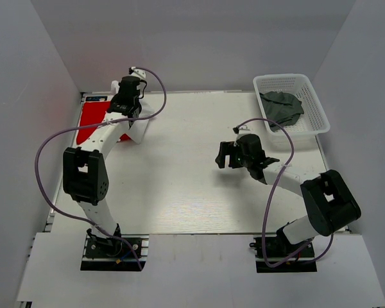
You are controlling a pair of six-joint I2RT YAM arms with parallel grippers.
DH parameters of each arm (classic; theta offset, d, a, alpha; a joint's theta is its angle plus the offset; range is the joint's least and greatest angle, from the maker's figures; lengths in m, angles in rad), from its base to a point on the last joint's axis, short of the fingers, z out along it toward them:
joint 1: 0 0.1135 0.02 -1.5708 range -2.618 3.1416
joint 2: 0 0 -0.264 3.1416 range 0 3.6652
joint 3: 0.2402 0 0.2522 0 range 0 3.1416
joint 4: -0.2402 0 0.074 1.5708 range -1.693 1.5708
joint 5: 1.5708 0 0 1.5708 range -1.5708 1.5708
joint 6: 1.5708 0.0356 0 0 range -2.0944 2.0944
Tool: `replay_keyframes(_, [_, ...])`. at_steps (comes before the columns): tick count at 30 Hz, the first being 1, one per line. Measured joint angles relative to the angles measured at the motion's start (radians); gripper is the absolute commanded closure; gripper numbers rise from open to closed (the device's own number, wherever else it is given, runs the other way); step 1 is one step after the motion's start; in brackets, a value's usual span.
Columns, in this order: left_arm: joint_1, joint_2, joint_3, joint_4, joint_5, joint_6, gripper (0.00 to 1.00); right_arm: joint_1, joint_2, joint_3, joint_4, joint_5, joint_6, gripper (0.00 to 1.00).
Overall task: Fold and stack the t-shirts
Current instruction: Put the neatly folded tshirt into the corner of the board with the left arm
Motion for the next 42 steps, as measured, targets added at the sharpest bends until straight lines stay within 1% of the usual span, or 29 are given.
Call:
replay_keyframes(10, [0.031, -0.024, 0.0, 0.016, 0.011, 0.045, 1.0, -0.001, 0.038, 0.01, 0.002, -0.039, 0.001, 0.1])
replay_keyframes(19, [0.144, 0.012, 0.029, 0.042, 0.0, 0.024, 1.0, -0.001, 0.114, 0.06, -0.005, -0.058, 0.0, 0.1])
replay_keyframes(24, [0.2, 0.037, 0.008, 0.113, 0.029, 0.018, 1.0, -0.001, 0.153, 0.098, -0.019, -0.069, -0.002, 0.1])
replay_keyframes(27, [0.223, 0.091, 0.012, 0.142, 0.03, 0.007, 1.0, -0.001, 0.171, 0.121, -0.033, -0.069, -0.004, 0.1])
replay_keyframes(28, [0.229, 0.113, 0.017, 0.142, 0.025, 0.004, 0.78, -0.001, 0.174, 0.128, -0.039, -0.069, -0.004, 0.1])
replay_keyframes(29, [0.233, 0.138, 0.024, 0.142, 0.018, 0.004, 0.48, -0.001, 0.175, 0.134, -0.044, -0.069, -0.004, 0.1])
replay_keyframes(30, [0.235, 0.168, 0.032, 0.14, -0.005, 0.002, 0.31, -0.001, 0.176, 0.14, -0.047, -0.068, -0.004, 0.1])
replay_keyframes(31, [0.237, 0.196, 0.039, 0.137, -0.028, -0.005, 0.23, -0.001, 0.177, 0.145, -0.05, -0.067, -0.004, 0.1])
replay_keyframes(32, [0.24, 0.219, 0.046, 0.13, -0.055, -0.018, 0.11, -0.001, 0.177, 0.15, -0.053, -0.064, -0.004, 0.1])
replay_keyframes(34, [0.247, 0.255, 0.063, 0.105, -0.098, -0.046, 0.11, -0.001, 0.179, 0.16, -0.058, -0.06, -0.004, 0.1])
replay_keyframes(35, [0.25, 0.264, 0.074, 0.089, -0.113, -0.061, 0.07, -0.001, 0.18, 0.164, -0.06, -0.059, -0.004, 0.1])
replay_keyframes(38, [0.262, 0.27, 0.109, 0.036, -0.143, -0.114, 0.01, -0.001, 0.18, 0.175, -0.068, -0.056, -0.003, 0.1])
replay_keyframes(42, [0.27, 0.232, 0.138, -0.039, -0.137, -0.225, 0.01, -0.001, 0.175, 0.175, -0.071, -0.056, -0.002, 0.1])
